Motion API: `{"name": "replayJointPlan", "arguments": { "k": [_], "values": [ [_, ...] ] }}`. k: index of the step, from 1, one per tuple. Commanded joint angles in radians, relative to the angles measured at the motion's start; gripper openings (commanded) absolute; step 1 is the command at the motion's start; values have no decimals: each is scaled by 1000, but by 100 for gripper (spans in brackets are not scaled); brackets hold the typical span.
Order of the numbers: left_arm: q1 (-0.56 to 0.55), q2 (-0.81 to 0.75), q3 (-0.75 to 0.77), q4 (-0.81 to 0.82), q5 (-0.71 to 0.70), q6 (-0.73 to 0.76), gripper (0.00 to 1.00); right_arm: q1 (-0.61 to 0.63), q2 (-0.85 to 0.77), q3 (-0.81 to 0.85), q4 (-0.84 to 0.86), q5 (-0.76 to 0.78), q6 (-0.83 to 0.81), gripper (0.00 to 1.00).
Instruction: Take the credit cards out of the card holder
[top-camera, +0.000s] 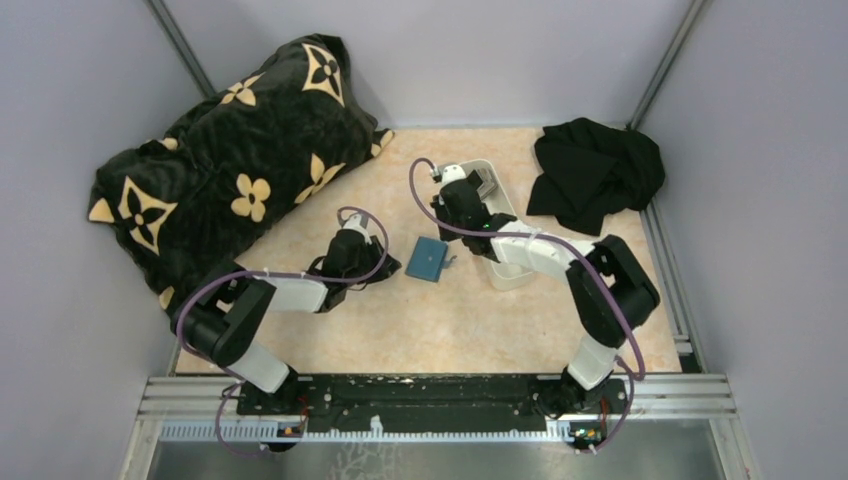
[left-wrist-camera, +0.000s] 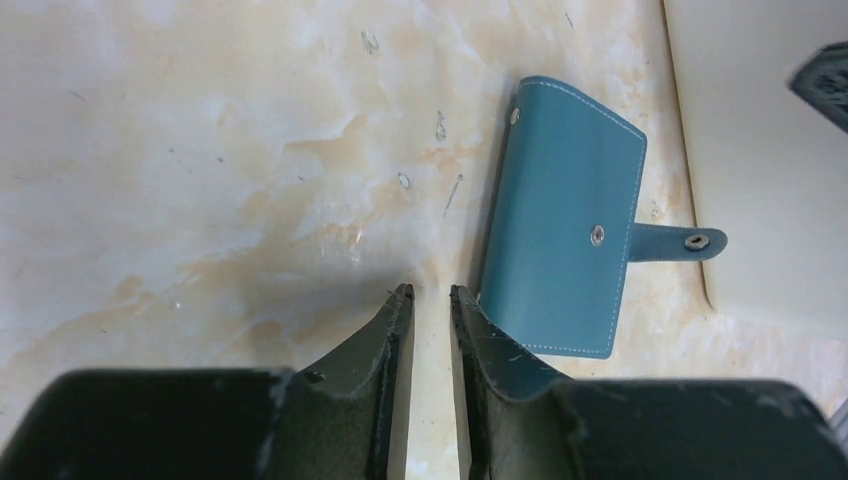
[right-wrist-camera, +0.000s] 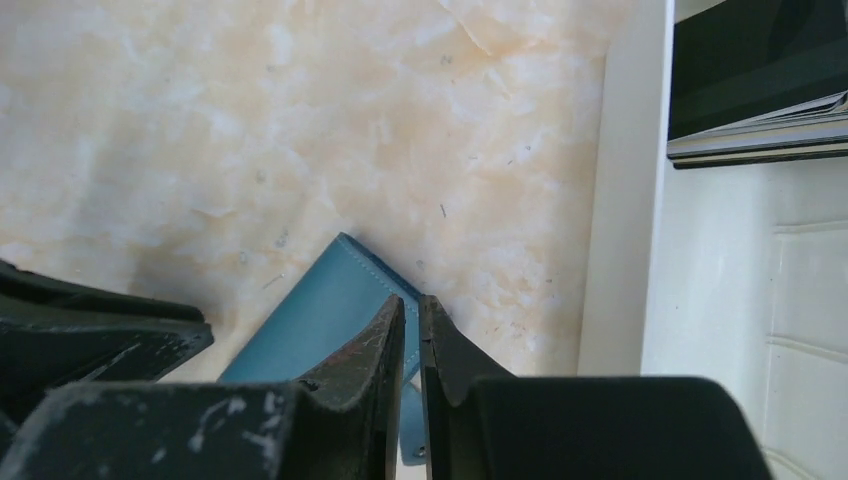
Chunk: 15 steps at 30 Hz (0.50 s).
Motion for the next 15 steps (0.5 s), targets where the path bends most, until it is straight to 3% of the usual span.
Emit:
{"name": "replayJointPlan", "arguments": {
  "k": [1,10,15],
  "values": [
    [5,-18,51,-41,-32,57,27,20,-98,-58,46,-25,59,12],
    [4,124,196,-15,47,73,27,110,-95,-144,54,-44,139,12],
    [-5,139,190,-7,75,59,27,106,-115,-176,23,-6,149,11]
  ]
}}
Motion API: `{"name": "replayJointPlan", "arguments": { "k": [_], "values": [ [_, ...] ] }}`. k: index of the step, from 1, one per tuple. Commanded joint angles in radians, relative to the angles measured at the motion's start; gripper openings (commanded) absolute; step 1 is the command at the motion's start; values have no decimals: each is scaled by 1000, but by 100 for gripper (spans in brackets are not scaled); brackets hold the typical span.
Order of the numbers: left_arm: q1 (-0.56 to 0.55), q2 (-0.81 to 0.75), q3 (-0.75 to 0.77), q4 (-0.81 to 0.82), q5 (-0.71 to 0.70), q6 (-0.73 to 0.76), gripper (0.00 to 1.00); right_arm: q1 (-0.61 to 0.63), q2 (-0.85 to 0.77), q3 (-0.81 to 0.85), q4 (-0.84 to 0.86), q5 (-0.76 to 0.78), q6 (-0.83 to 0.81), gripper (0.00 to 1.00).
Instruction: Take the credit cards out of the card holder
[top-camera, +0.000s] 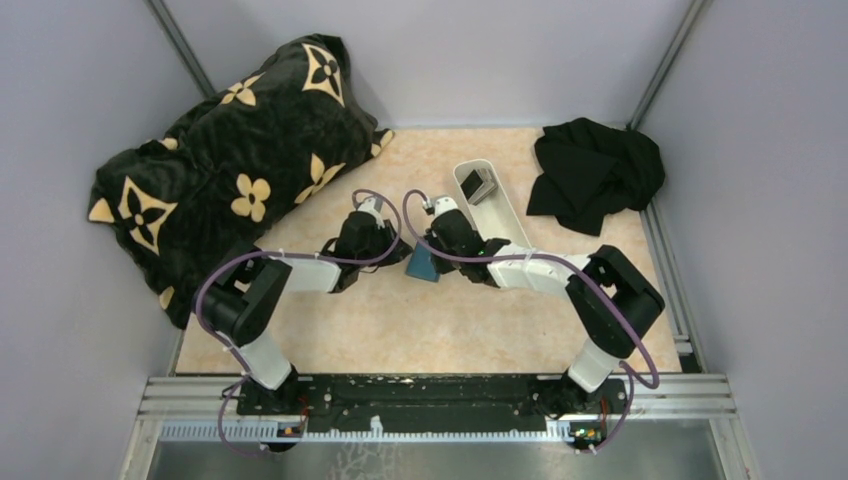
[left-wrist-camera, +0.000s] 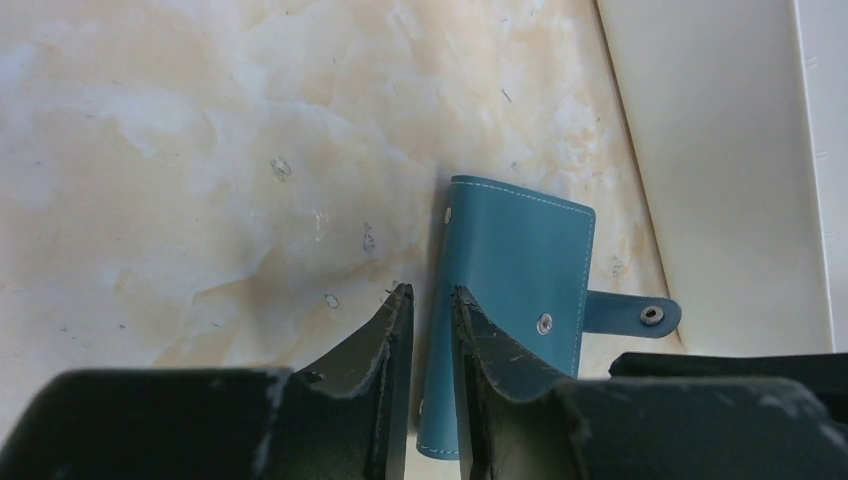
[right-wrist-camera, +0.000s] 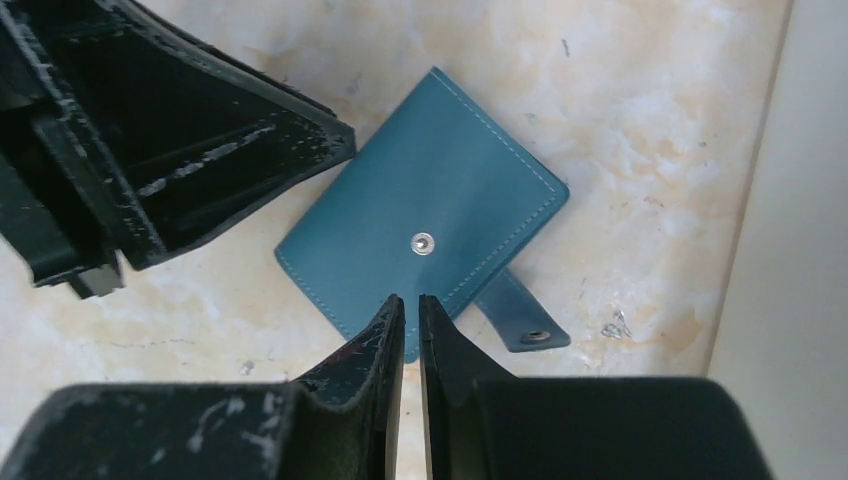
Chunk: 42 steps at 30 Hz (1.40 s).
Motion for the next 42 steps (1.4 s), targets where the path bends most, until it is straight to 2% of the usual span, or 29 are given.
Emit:
{"name": "replayJointPlan", "arguments": {
  "k": [1,13,19,25,29,34,42],
  "values": [
    [-9,9,-3,19,40,3,27,-12,-36,-24,3,36,31,12],
    [-57,-24,-78,16,36,-21,28,-41,-64,-102,18,16,52,12],
    [-83,-19,-79,13,29,-23,35,-40,-52,-89,37,0,50,25],
    [-83,-31,-82,8,21,-17,36,-40,-47,-80,61,-27,38,30],
    [-83,-41,-96,11,16,-20,36,-40,-45,-84,86,-52,42,31],
    [-82,-83,-120,-2,-24,-13,36,-51,-24,-79,51,-7,58,30],
    [-75,-167,-150,-44,-85,10,36,-94,-42,-93,43,4,89,24]
  ]
}}
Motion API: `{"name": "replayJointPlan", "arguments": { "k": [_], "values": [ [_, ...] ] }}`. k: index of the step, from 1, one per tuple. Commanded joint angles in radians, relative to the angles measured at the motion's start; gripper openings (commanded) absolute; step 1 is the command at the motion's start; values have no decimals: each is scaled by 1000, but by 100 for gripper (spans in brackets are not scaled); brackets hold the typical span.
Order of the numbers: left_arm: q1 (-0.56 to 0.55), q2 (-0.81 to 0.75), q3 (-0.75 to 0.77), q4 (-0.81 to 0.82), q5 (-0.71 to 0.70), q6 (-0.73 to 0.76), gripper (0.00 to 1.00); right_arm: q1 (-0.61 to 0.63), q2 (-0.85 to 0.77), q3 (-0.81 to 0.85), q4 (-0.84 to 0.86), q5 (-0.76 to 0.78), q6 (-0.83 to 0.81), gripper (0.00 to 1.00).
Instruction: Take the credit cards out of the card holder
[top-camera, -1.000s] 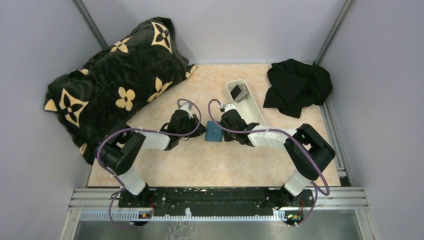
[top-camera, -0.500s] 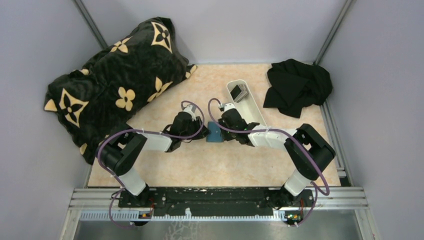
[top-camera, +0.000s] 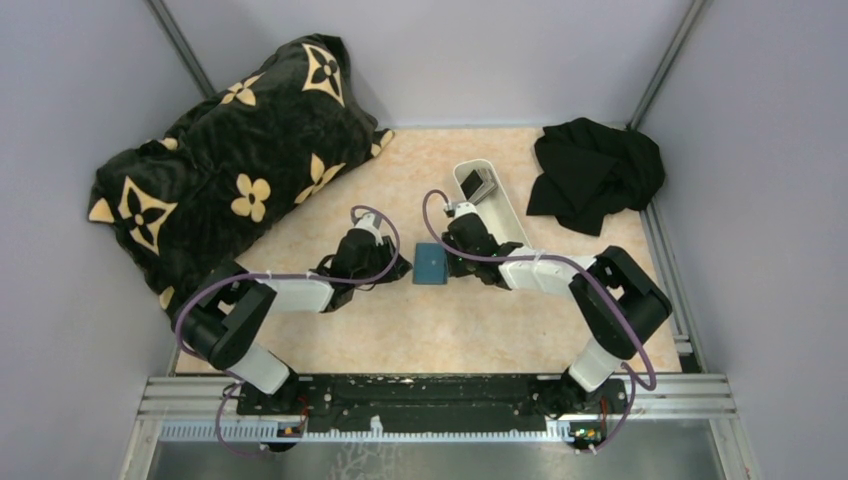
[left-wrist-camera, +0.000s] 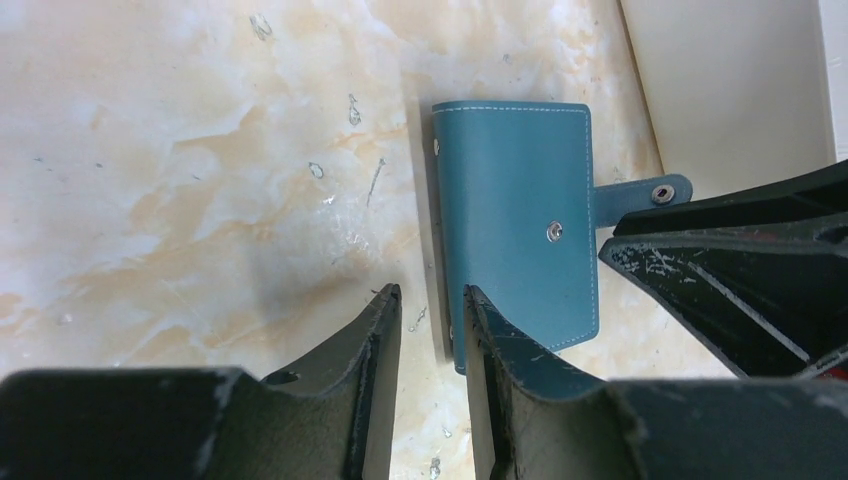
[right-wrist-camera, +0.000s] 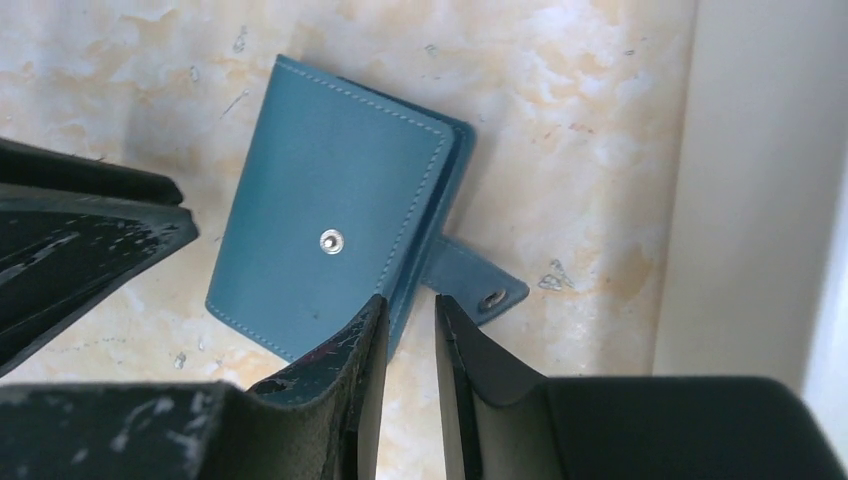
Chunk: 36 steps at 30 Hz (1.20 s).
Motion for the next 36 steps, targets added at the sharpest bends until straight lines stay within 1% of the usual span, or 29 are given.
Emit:
{"name": "replayJointPlan", "arguments": {
  "k": [1,9,18,29,36],
  "values": [
    [4,-40,-17,-24,-43,27,36,-23,-15,17,19,27,20,24],
    [4,-21,-12,-14,-27,25,36,-29,27,16,25,21,11,22],
    [4,9,-8,2,-5,25,35,-29,91,23,53,-20,7,22],
    [4,42,-3,15,12,23,35,-27,57,33,75,-85,1,22],
    [5,50,2,22,21,27,35,-14,68,54,68,-93,-4,22]
  ]
}}
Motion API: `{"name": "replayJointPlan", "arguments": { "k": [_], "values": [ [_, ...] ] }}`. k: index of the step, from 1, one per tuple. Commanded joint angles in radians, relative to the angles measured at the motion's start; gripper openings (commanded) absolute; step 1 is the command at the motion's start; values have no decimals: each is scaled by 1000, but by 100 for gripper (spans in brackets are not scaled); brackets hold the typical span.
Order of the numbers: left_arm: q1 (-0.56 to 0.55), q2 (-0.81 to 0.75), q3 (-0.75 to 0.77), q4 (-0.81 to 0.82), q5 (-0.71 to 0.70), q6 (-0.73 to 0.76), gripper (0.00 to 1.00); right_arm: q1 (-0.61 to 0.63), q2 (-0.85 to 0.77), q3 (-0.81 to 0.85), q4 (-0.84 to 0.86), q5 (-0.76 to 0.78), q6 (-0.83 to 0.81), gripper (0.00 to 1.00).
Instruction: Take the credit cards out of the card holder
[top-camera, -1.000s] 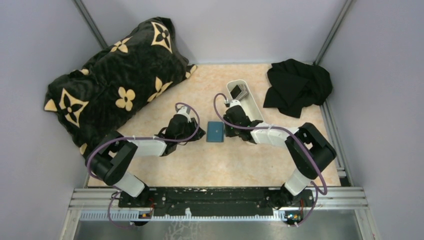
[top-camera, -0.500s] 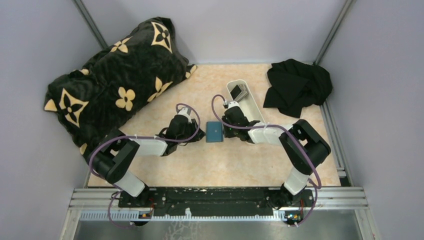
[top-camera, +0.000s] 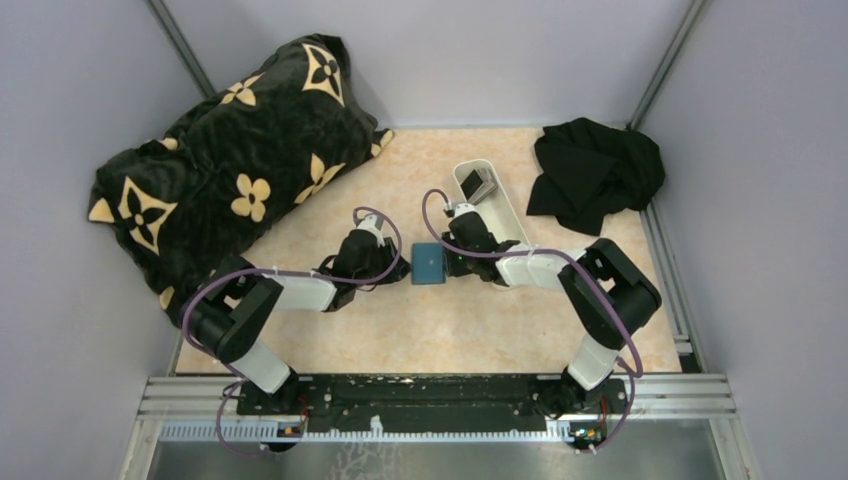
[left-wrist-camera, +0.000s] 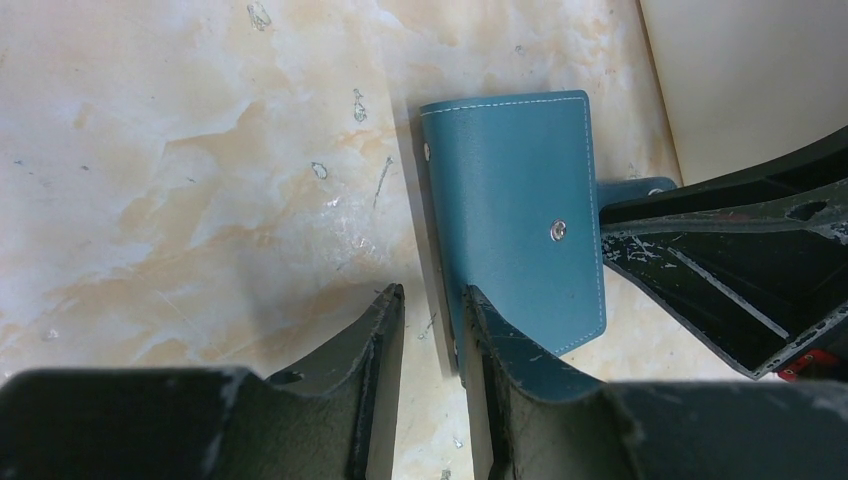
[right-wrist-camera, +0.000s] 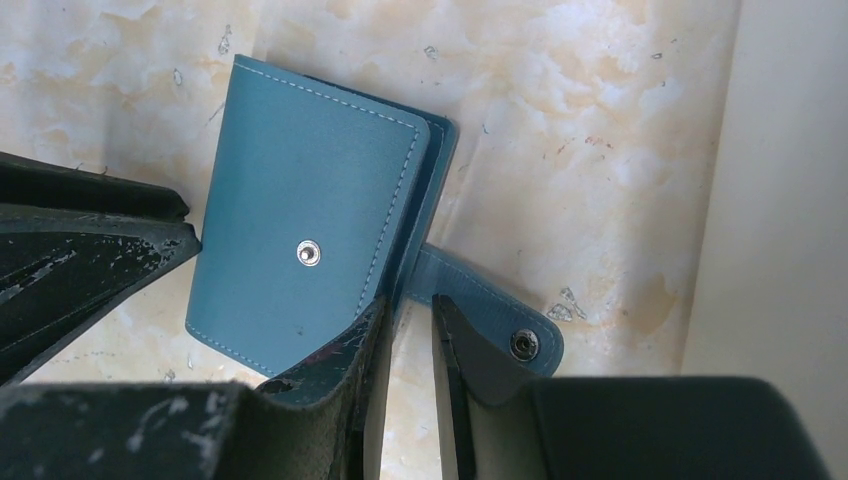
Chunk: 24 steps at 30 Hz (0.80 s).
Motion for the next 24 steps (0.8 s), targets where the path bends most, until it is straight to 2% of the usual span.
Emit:
{"name": "replayJointPlan", "arguments": {
  "k": [1,12,19,24],
  "values": [
    [3,22,6,-2,19,16,35,16,1,46,29,-37,-7,22],
    [4,8,-8,17,33,22,36,16,-107,4,154,-155,0,23],
    [4,-29,-26,31,58,29,40,18,-62,22,184,-205,4,23],
    [12,-129,-72,34,65,31,44,32,-42,36,194,-210,7,23]
  ]
}}
